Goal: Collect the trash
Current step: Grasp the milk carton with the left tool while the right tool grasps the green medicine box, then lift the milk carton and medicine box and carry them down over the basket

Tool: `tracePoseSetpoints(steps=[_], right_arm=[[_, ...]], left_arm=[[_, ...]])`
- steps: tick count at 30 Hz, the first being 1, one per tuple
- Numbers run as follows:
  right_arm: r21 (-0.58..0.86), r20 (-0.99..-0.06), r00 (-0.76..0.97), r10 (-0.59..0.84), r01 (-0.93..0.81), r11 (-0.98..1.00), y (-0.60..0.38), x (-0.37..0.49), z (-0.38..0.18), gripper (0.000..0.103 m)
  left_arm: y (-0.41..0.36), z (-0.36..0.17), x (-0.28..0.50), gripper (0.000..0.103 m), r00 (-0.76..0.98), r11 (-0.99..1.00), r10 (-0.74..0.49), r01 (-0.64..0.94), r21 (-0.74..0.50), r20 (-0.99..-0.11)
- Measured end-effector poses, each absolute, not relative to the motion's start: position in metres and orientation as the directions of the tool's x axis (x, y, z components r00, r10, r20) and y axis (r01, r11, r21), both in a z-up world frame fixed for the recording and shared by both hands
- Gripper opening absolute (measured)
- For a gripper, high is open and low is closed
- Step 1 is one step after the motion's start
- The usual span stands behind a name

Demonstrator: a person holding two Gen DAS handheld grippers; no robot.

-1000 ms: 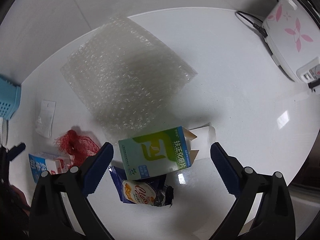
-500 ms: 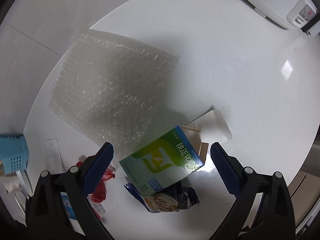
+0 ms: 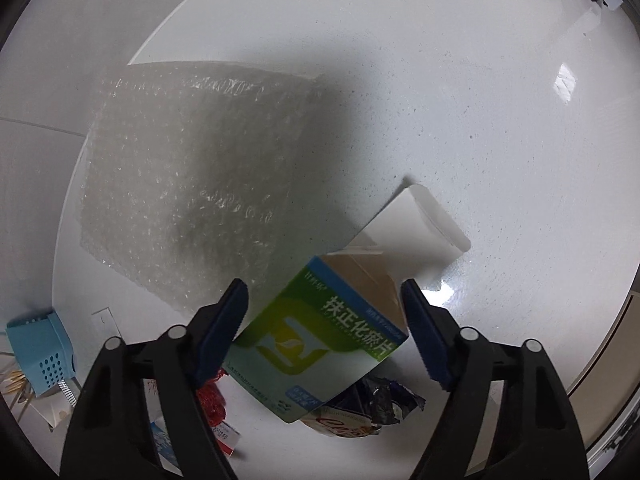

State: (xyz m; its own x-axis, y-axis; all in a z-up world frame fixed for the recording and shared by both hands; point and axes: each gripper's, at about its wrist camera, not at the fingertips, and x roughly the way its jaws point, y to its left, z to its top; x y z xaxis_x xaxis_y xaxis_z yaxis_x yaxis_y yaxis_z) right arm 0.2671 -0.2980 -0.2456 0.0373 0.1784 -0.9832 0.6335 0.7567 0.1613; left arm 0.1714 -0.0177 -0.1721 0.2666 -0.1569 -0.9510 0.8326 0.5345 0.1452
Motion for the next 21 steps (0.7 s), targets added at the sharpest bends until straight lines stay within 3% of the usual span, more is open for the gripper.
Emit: tracePoseSetpoints(steps=[7,21], right_arm=[[0.194,-0.976,0.045,0.213,0.623,0.758,-0.311,0.264,-0.245,0.057],[0.243,-0.968,0.094,0.233,0.579,0.778,-0.305,0.25,-0.226,0.054]], left_arm=[[-0.017,-0.166,0.161,0.07,0.278,0.589,-0.156,0.797,0.137,-0.948],[-0.003,-0.15,0.163,0.068,0.32,0.75,-0.103,0.647,0.138,-0.942]])
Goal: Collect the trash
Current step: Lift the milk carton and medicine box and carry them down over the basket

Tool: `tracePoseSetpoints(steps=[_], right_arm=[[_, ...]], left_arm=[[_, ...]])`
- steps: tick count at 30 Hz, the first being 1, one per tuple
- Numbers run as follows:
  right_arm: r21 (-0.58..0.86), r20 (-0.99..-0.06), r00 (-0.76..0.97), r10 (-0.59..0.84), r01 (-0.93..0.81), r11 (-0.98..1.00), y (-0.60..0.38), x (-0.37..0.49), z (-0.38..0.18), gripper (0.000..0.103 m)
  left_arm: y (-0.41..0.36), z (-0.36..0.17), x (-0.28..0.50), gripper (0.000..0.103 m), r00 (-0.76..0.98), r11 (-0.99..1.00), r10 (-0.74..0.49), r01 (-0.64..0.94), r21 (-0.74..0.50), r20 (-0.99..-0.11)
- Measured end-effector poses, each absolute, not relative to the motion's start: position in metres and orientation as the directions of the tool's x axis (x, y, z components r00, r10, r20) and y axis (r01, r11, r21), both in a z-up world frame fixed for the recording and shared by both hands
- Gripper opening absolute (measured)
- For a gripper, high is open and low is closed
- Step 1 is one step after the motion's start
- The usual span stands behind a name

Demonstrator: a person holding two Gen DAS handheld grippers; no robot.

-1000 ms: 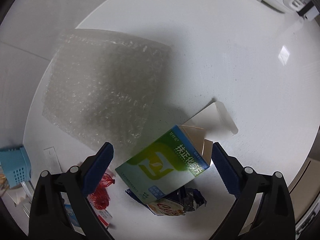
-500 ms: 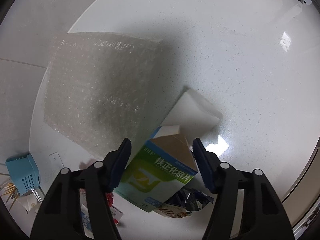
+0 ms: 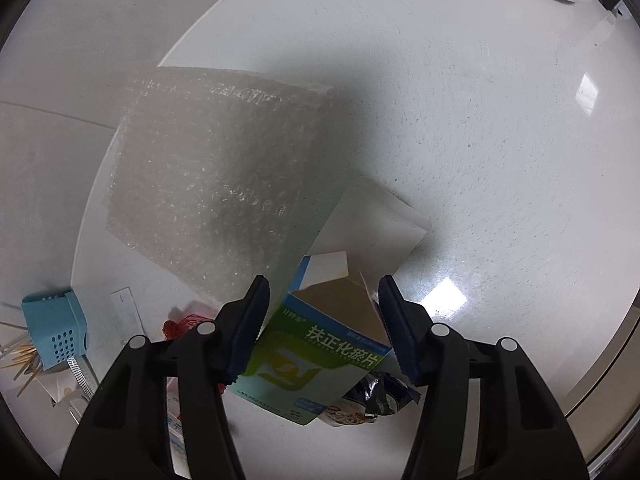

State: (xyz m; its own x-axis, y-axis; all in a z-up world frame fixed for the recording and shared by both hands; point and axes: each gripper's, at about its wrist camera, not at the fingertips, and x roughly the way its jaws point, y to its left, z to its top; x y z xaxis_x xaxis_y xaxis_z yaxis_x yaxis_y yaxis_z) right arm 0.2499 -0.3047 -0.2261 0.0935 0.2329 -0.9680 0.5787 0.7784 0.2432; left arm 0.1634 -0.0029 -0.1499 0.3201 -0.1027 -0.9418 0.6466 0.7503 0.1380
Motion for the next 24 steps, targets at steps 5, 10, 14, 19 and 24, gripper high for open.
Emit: tracePoseSetpoints(steps=[5,10,14,19,24], right_arm=[[0.26,-0.965,0.116,0.237,0.559,0.787,-0.307,0.247,-0.215,0.054],[0.275,-0.961,0.14,0.237,0.518,0.81,-0.305,0.238,-0.202,0.053],[0.269,-0.962,0.166,0.214,0.47,0.841,-0.302,0.234,-0.189,0.053],[0.251,-0.961,0.208,0.181,0.392,0.885,-0.288,0.225,-0.175,0.053],[0.256,-0.947,0.271,0.173,0.308,0.916,-0.288,0.211,-0.157,0.053]], left_arm=[[0.004,-0.141,0.166,0.067,0.332,0.813,-0.076,0.566,0.134,-0.94],[0.012,-0.132,0.167,0.067,0.336,0.882,-0.046,0.457,0.12,-0.941],[0.015,-0.126,0.171,0.067,0.345,0.921,-0.036,0.376,0.103,-0.938],[0.016,-0.118,0.168,0.066,0.362,0.959,-0.019,0.272,0.086,-0.932],[0.014,-0.107,0.161,0.066,0.398,0.981,0.006,0.174,0.082,-0.917]])
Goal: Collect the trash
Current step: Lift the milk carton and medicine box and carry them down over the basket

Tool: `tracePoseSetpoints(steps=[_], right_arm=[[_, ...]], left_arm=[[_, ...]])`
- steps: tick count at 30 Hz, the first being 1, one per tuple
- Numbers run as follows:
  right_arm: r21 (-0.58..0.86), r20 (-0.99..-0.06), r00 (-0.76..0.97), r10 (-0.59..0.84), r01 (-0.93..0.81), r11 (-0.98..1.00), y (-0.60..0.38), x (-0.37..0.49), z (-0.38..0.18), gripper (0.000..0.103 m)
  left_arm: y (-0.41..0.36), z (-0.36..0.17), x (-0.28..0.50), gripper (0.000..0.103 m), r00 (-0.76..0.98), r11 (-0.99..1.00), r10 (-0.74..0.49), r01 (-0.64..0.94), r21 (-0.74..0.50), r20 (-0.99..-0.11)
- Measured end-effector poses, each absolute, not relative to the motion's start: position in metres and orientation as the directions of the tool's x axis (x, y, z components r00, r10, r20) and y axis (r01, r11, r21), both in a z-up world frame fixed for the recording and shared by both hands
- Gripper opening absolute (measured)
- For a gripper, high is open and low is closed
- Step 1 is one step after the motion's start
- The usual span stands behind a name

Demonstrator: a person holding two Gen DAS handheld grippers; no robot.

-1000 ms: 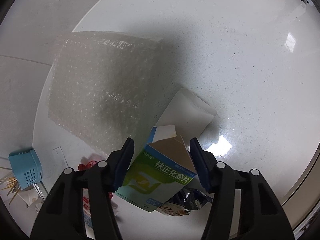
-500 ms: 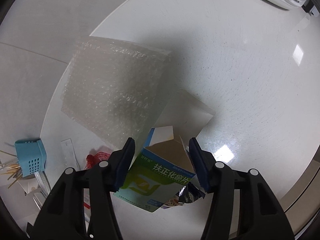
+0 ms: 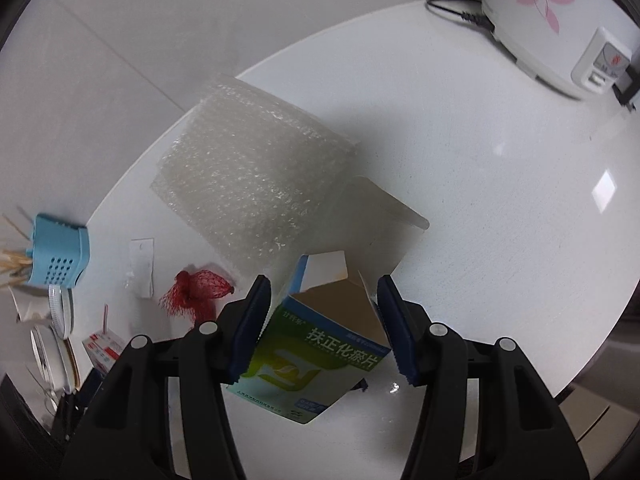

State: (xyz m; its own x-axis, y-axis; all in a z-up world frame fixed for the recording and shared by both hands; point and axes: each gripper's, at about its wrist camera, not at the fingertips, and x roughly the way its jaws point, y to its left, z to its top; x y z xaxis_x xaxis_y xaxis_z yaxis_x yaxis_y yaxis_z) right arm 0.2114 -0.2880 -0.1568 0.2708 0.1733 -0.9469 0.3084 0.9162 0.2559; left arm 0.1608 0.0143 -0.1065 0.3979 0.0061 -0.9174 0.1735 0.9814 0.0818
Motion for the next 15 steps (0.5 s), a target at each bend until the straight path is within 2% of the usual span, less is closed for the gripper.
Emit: tracePoseSetpoints(steps=[15], right_arm=[[0.239,-0.898,0.402,0.178,0.106,0.965,-0.294,0.151,-0.114,0.053]], left_arm=[[-0.003,-0.078,0.098,0.066,0.46,0.998,0.055,-0.001,0.062,-0.886]])
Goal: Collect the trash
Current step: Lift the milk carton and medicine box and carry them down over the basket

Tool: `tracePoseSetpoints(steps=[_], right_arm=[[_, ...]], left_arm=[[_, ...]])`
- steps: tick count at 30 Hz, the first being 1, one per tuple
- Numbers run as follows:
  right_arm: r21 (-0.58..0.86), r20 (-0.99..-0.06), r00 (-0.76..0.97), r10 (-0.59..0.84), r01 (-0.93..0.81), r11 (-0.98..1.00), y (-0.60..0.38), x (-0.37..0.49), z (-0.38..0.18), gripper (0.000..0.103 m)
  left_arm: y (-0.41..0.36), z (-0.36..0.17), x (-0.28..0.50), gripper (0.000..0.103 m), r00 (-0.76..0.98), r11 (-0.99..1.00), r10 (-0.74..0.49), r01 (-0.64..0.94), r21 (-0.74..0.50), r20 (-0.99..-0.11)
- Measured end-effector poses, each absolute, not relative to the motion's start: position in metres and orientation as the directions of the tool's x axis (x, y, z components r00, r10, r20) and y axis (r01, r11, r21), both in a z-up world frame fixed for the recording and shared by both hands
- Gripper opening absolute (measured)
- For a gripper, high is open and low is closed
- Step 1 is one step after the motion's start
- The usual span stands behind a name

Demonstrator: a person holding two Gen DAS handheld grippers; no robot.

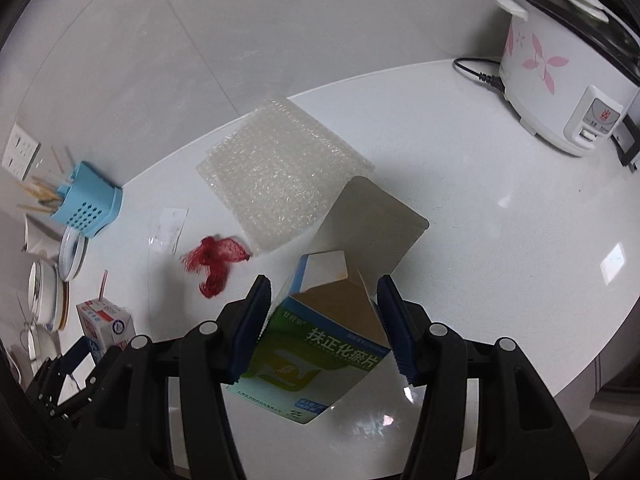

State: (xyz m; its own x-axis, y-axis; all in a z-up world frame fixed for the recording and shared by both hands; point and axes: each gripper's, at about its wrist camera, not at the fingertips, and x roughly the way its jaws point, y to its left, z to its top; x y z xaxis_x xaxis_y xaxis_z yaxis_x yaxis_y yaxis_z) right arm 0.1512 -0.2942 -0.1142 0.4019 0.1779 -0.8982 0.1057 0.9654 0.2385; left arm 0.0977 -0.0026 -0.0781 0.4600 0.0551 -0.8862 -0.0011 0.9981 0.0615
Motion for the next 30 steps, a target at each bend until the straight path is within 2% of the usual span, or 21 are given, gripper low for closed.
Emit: tracePoseSetpoints(steps=[12,30], right_arm=[[0.179,-0.882,0.433,0.185,-0.054,0.982,-0.306,0.083,-0.101,0.053],[0.1,-0.843,0.491,0.22,-0.259,0.961,-0.314,-0.027,-0.112,0.053]], left_arm=[[-0.034,-0.072,0.022,0.066,0.477,0.994,0.085,-0.105,0.039,-0.875],[-0.081,-0.089,-0.095,0.065,0.485,0.976,0.094,-0.215,-0.015,-0.869]])
